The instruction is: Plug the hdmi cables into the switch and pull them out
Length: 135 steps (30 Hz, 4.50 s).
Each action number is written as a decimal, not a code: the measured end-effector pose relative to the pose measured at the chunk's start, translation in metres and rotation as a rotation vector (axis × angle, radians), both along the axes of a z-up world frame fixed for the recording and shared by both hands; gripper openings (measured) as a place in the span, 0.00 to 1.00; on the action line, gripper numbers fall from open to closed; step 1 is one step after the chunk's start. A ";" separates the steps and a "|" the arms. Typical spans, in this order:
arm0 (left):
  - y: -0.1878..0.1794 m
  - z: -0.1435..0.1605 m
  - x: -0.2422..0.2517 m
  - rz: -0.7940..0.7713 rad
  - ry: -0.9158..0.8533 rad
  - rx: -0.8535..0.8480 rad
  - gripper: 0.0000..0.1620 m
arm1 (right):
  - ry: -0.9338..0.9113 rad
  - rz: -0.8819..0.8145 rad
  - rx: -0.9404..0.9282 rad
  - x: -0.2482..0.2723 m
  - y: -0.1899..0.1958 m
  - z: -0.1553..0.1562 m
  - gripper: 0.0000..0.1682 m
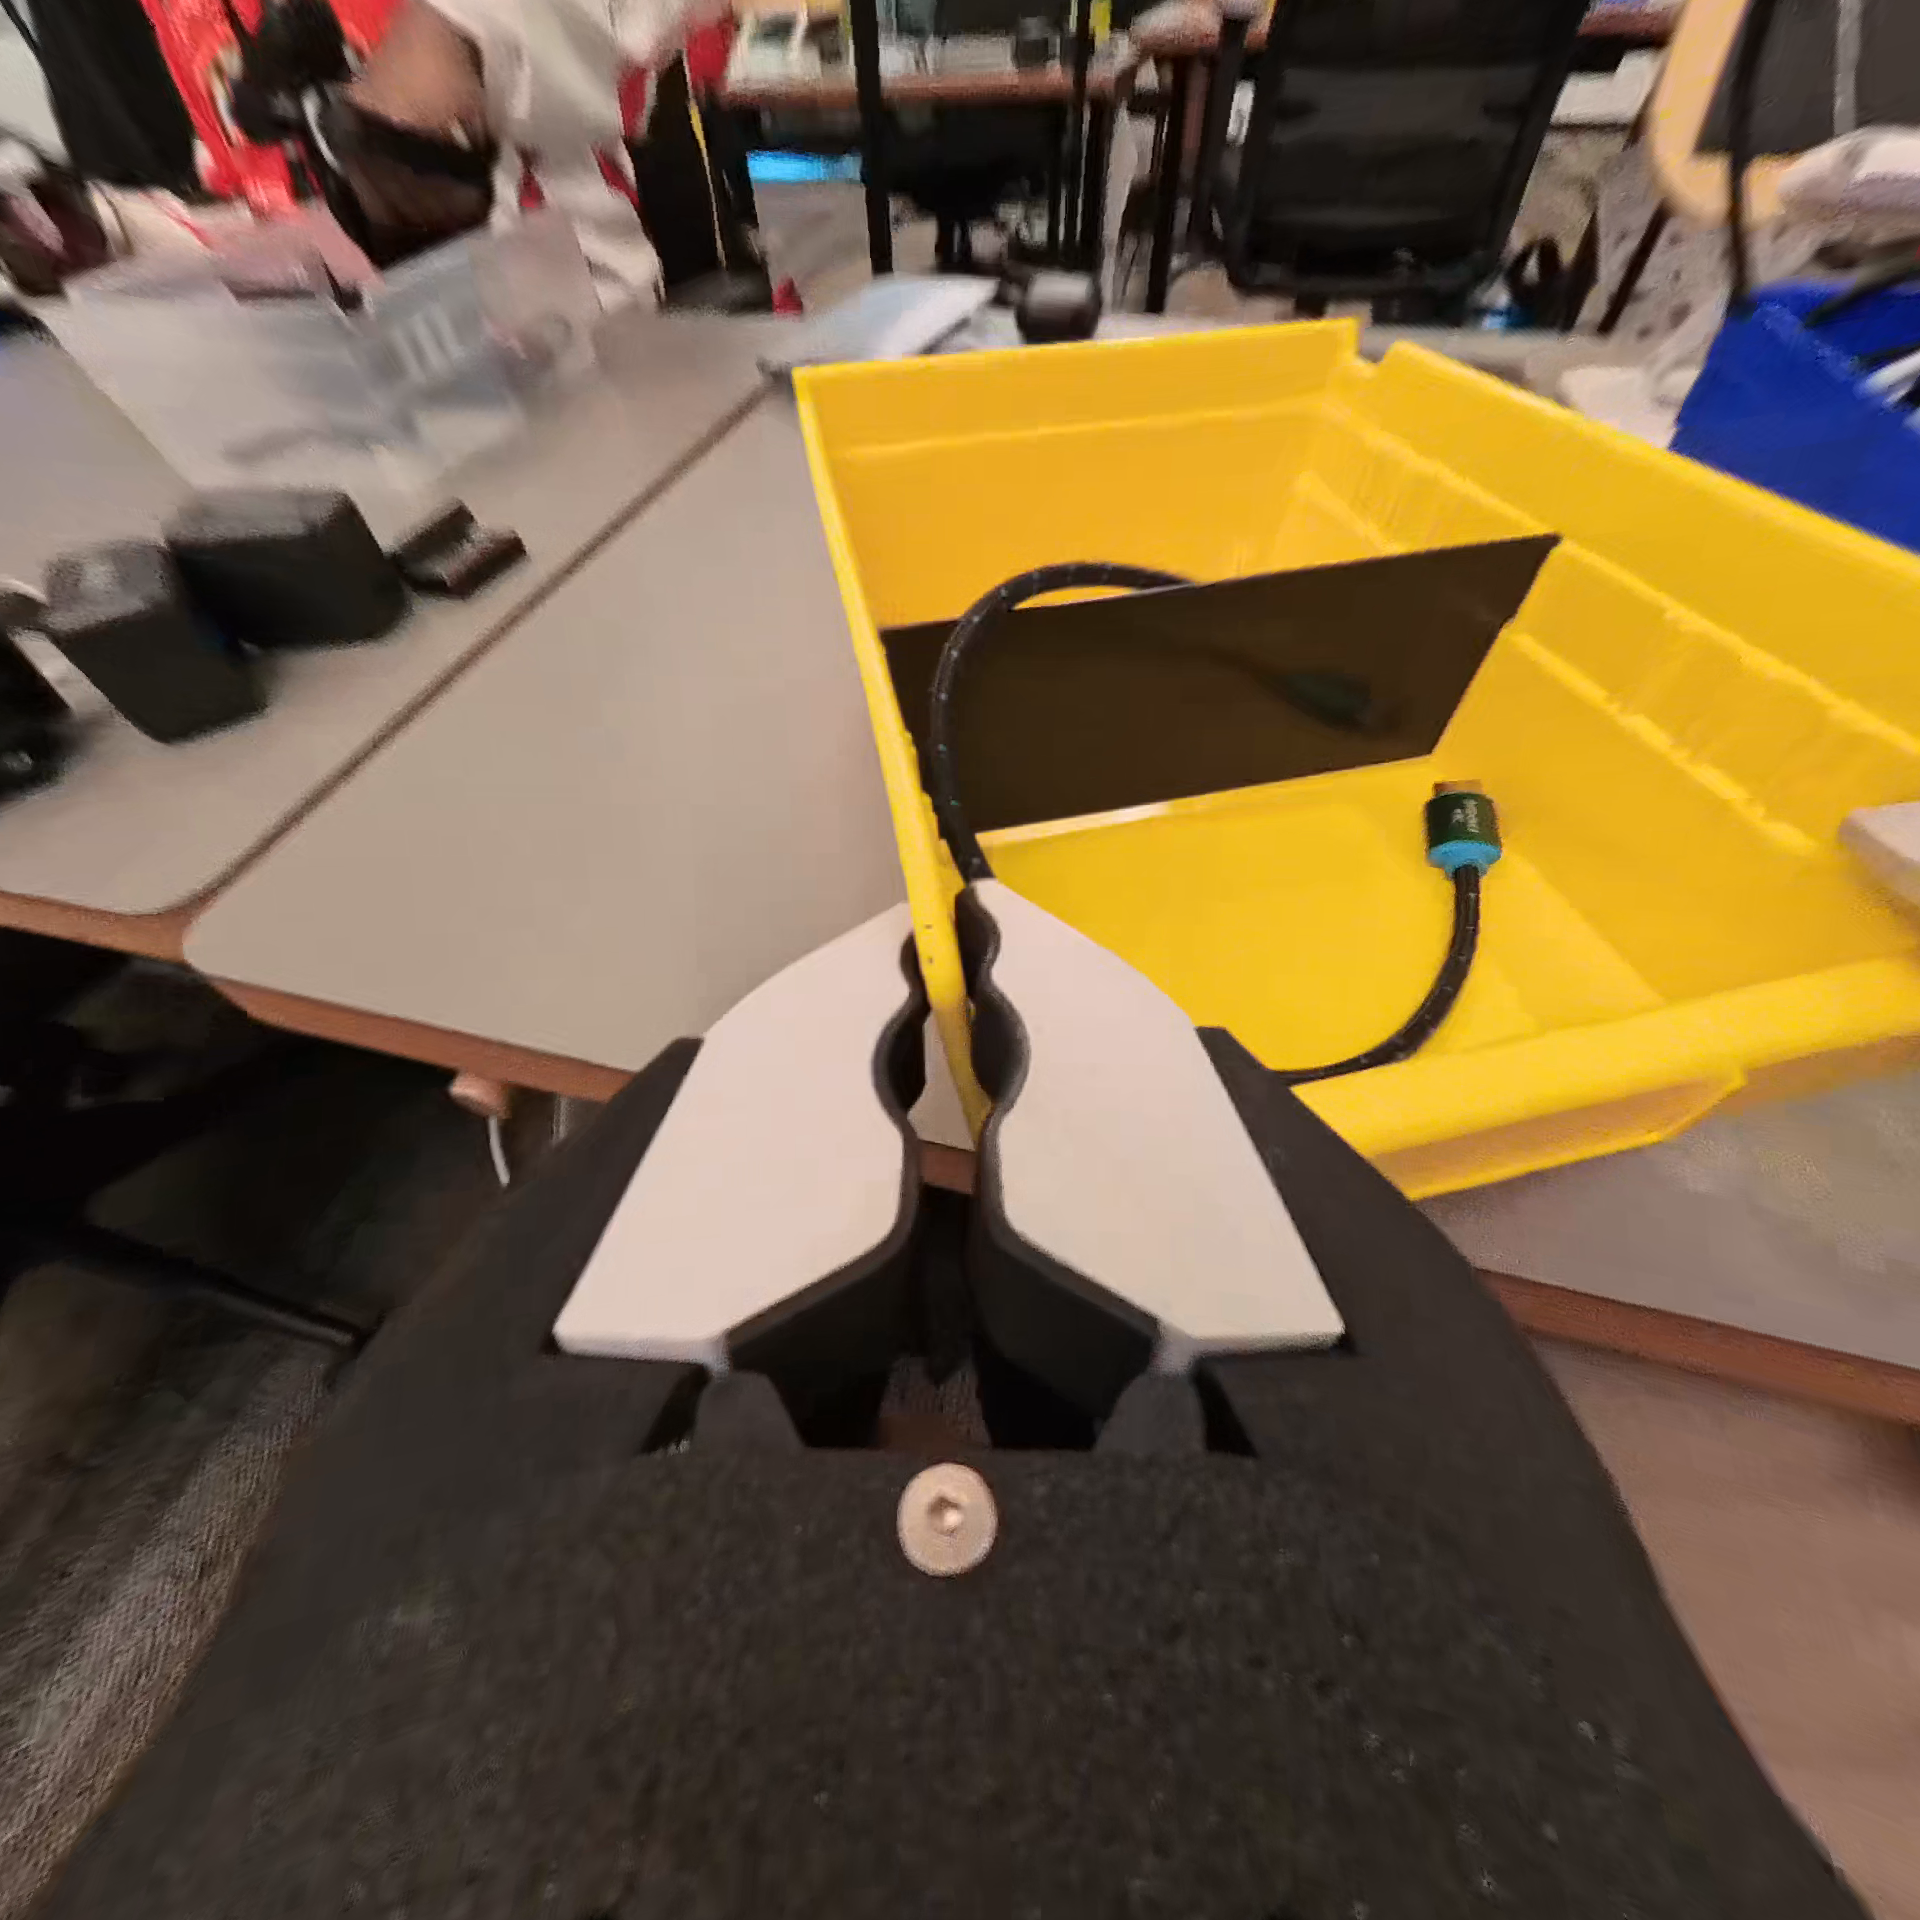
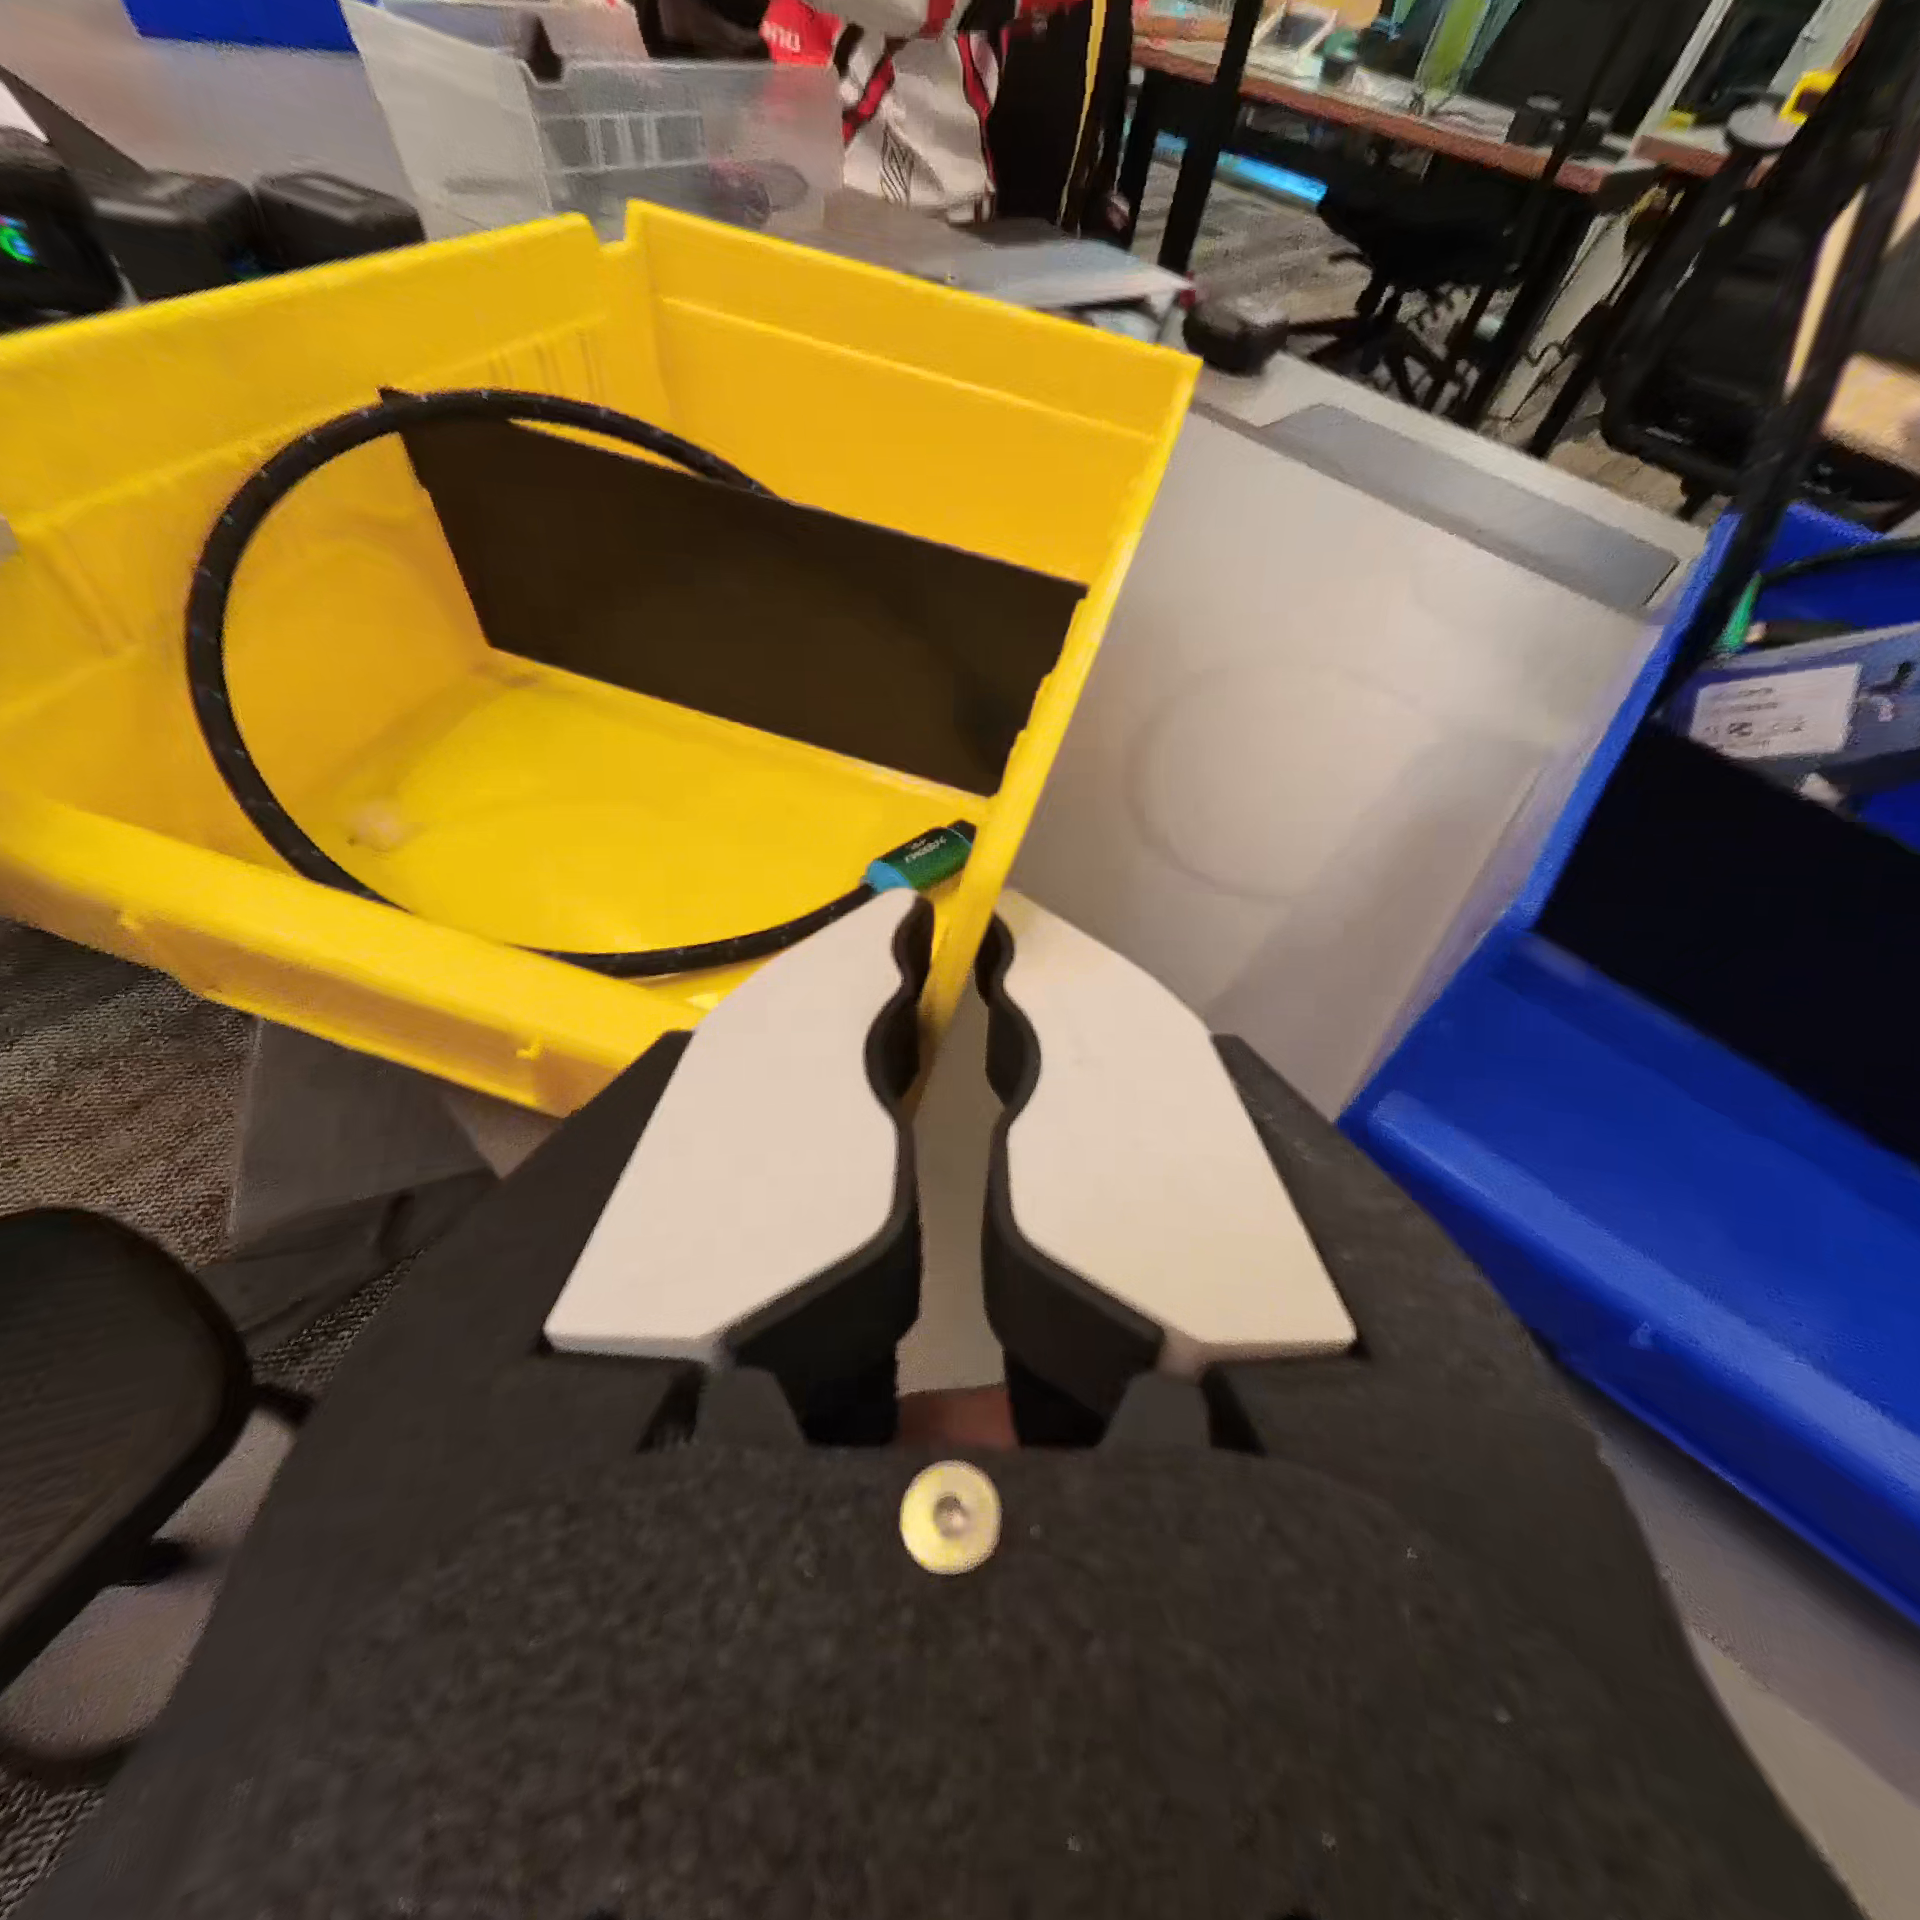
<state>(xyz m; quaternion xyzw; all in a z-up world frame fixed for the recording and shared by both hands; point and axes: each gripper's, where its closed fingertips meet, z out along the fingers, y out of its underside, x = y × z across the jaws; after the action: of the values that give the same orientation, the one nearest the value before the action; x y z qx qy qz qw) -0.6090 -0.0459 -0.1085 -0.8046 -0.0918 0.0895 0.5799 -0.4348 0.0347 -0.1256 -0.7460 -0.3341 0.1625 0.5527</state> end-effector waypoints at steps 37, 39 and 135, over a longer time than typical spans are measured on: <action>0.197 -0.029 0.587 -0.852 -0.058 -0.002 0.08 | 0.076 -0.895 -0.115 0.607 0.105 -0.028 0.04; 0.190 -0.030 0.589 -0.891 -0.113 -0.045 0.10 | 0.099 -0.912 -0.124 0.610 0.107 -0.029 0.06; 0.154 -0.011 0.149 -0.449 0.000 -0.060 0.14 | 0.243 -0.590 0.071 0.473 0.098 0.025 0.18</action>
<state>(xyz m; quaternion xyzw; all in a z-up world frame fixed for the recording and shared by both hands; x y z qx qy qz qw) -0.4596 0.1077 -0.1193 -0.8216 0.0923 -0.0394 0.5612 0.0382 0.1330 -0.1008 -0.7659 -0.0405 0.0715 0.6376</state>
